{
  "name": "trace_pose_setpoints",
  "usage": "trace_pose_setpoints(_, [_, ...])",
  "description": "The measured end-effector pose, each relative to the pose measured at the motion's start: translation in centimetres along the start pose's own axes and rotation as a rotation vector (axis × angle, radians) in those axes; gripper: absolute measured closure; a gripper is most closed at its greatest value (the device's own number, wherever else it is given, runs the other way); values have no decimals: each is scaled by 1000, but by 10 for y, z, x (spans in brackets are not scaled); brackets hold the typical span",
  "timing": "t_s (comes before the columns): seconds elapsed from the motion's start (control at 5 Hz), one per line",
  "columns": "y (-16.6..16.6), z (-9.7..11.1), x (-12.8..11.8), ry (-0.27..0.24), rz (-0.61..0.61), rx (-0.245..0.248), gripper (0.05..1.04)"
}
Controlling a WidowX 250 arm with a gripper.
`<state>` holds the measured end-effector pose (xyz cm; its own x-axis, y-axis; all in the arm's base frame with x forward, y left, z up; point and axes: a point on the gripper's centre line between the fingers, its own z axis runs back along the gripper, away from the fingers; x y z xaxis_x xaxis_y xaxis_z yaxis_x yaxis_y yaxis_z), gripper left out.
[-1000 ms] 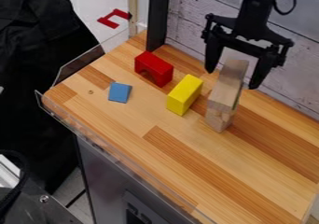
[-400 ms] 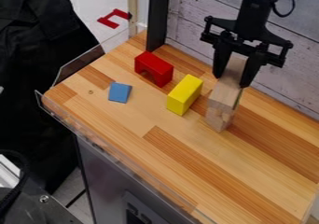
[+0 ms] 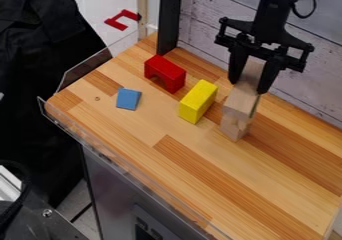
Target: Put the rectangle block on top of the red arch and yellow block
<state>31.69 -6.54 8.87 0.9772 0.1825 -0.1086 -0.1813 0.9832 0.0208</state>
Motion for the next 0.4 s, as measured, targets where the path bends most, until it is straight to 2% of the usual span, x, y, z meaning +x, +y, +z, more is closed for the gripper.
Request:
trace_pose_setpoints(0.2, [6,25,6,-76,76,-38,614])
trace_pose_setpoints(0.4, [39,49,17,-144,321,-95,613])
